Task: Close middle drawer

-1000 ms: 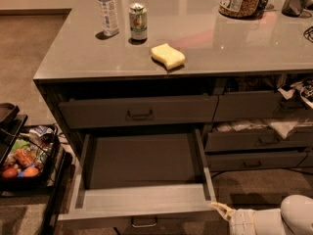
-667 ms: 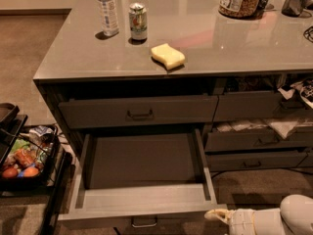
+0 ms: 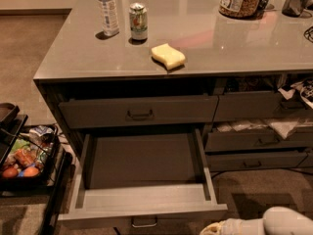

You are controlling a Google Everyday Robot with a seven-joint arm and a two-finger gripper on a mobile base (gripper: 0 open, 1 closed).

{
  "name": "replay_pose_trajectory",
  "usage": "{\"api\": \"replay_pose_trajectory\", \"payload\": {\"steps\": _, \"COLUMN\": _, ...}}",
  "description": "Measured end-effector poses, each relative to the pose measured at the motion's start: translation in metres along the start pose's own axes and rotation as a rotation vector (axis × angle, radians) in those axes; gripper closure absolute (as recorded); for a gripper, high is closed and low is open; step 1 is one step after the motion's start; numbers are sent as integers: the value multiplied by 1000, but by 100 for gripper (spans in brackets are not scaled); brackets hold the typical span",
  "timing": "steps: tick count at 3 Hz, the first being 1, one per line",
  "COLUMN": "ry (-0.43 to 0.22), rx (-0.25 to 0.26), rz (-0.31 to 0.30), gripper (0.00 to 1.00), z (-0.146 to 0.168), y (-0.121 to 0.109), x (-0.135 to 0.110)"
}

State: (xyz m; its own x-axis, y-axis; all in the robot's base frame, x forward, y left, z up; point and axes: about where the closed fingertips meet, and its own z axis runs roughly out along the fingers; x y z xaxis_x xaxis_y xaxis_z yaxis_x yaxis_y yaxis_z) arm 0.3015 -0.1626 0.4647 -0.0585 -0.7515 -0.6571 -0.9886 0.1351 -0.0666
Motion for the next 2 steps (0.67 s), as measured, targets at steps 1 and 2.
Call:
{"api": "replay_pose_trajectory", "payload": {"steps": 1, "ry": -5, "rx": 42, "rz": -15, "gripper": 100, "z": 54, "y": 3, "x": 42}}
{"api": "replay_pose_trajectory", "payload": {"steps": 2, "ry": -17, "rx": 137, "rz": -2, "gripper": 100, "z": 96, "y": 16, "x": 63}}
